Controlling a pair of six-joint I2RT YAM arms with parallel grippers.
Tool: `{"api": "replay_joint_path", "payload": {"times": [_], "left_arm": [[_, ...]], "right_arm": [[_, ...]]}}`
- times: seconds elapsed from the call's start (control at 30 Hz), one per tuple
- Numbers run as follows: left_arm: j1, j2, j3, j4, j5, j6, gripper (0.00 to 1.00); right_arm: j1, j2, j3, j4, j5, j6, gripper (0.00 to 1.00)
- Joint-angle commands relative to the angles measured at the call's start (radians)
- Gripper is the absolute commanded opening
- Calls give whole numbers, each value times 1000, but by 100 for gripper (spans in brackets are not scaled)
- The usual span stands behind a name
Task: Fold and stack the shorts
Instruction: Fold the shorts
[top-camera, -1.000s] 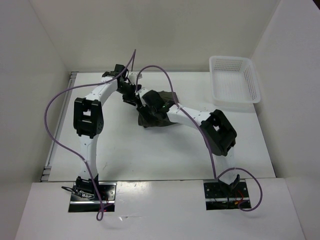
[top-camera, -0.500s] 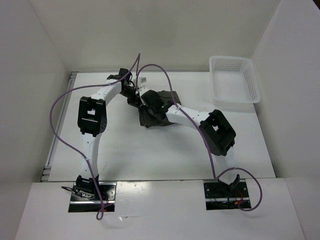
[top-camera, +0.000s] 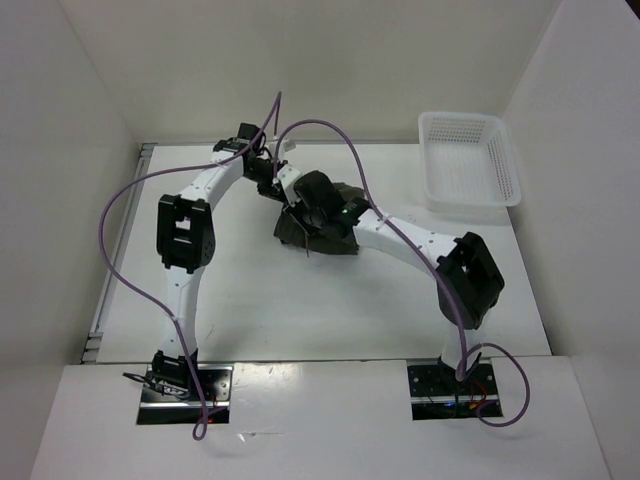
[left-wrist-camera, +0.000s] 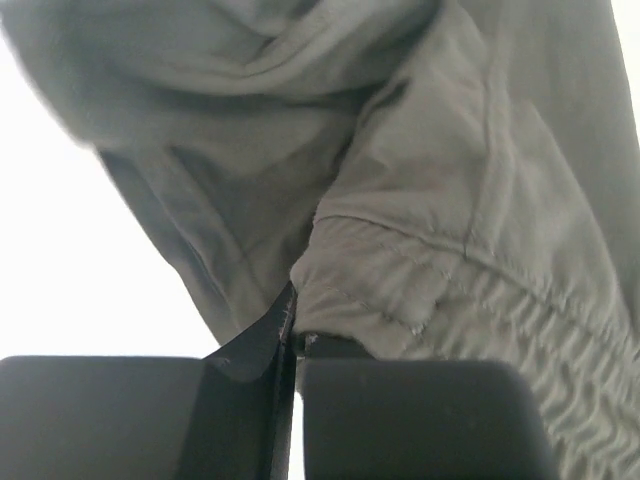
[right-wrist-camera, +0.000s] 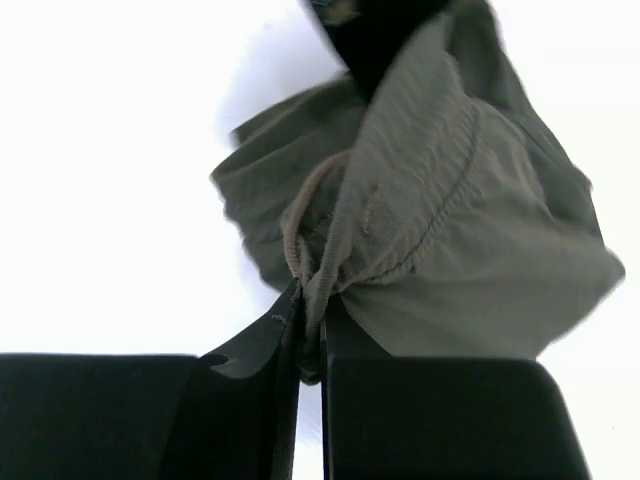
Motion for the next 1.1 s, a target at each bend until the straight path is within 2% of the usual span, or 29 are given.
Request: {"api": "replay_joint_path", "payload": {"times": [0.0,0.17,0.2,0.23,0.3,0.33,0.37,0.4,0.43,0.5,0.53,0.57,0.67,0.73,0.83,0.9,0.93,1.07], "left_arm": [[2,42,50,39,7,22,0],[2,74,70,48,7,22,0],[2,74,70,48,7,22,0],[2,83,79,48,7,22,0],[2,83,80,48,7,22,0],[2,83,80,48,7,22,0],[2,92,80,48,7,22,0],[2,92,89,48,7,22,0],[2,92,89,48,7,22,6],[2,92,98,48,-2,22,16],[2,92,98,48,-2,22,25],[12,92,109,48,10,22,47],[23,63,109,48,43,22,67],[37,19,109,39,68,22,71],[75,-36,109,30,77,22,80],[85,-55,109,5,77,22,81],[85,-69,121,-5,64,22,81],[57,-90,156,-53,64,22,90]], "right_arm": [[47,-43,-17,3,-124,-36,0],[67,56,-6,34,-179,0,0],[67,88,-6,34,-179,0,4],[67,104,-6,43,-179,0,19],[67,127,4,54,-158,0,34],[67,139,15,54,-158,-16,50],[67,139,32,54,-158,-30,61],[67,139,44,54,-158,-30,66],[67,115,58,30,-181,-30,73],[67,80,98,11,-233,-18,80],[67,36,121,1,-248,-3,81],[67,11,121,-9,-260,37,82],[55,-106,97,-23,-261,89,81],[18,-164,28,-23,-241,175,77],[-71,-226,-79,-110,-210,256,69],[-145,-238,-130,-163,-210,319,62],[-170,-238,-178,-174,-233,389,61],[-195,-238,-278,-185,-268,483,61]]}}
